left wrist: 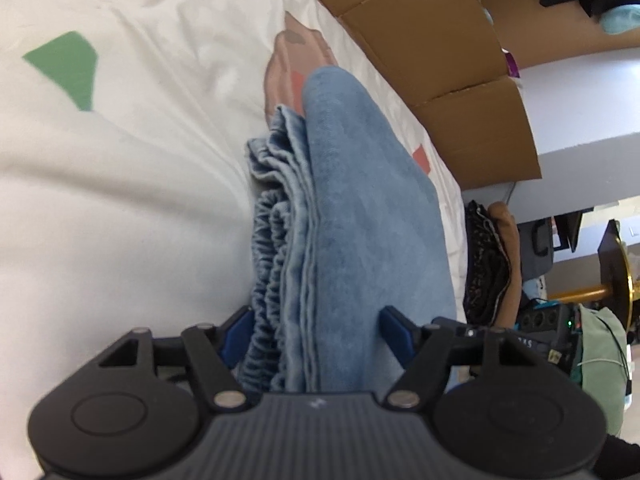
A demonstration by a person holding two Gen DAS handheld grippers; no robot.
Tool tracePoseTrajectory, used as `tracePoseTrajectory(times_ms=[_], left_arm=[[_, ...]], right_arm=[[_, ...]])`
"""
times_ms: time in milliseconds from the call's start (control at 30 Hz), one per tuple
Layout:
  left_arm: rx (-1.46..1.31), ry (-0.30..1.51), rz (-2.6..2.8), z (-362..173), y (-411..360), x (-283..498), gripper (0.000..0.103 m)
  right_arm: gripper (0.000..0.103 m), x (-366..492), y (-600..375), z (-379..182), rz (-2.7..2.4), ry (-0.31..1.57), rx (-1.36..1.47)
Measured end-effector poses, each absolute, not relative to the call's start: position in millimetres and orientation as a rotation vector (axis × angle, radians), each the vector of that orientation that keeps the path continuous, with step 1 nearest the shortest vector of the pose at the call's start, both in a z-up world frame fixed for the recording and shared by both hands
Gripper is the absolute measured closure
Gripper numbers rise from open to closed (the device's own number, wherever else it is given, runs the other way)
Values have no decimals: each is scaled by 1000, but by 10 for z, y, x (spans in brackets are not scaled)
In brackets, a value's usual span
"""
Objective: Fold clothes
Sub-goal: 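Lift the folded stack off the duvet with both grippers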
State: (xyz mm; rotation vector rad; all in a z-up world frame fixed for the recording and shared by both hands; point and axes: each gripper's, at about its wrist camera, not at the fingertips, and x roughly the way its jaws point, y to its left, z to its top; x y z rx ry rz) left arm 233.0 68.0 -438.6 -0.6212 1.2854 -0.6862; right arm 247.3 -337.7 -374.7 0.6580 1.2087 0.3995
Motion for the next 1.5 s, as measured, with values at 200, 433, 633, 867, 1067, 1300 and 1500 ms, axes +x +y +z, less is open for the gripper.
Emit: tracePoseTrajectory(times_ms=[200,433,633,867,1067,1300,1500], left_arm=[[-663,1294,-696,-4363,669,2403,48],[-637,1287,-721,-4252,698,2408,55],[-696,1305,-727,-4411,696,2449,48],[-711,1310,-745,-4479,592,2482,44],[-672,1293,-750,-4371,605,2436,51],[-604,1266,-758,-4137,577,2409,56],[-586,1255,-743,-3917,548,2380,57]], right_arm=[[56,2492,-3360,-3717,436,1189,690],[62,2486,-3403,-3624,476,1166,732],[61,2527,-3447,-3755,471,1164,776],[61,2600,-3432,-3893,458,1140,849],[78,2570,-3441,-3821,484,1122,841],[82,2507,-3396,-3646,494,1078,806],[82,2466,-3420,-3487,500,1051,808]])
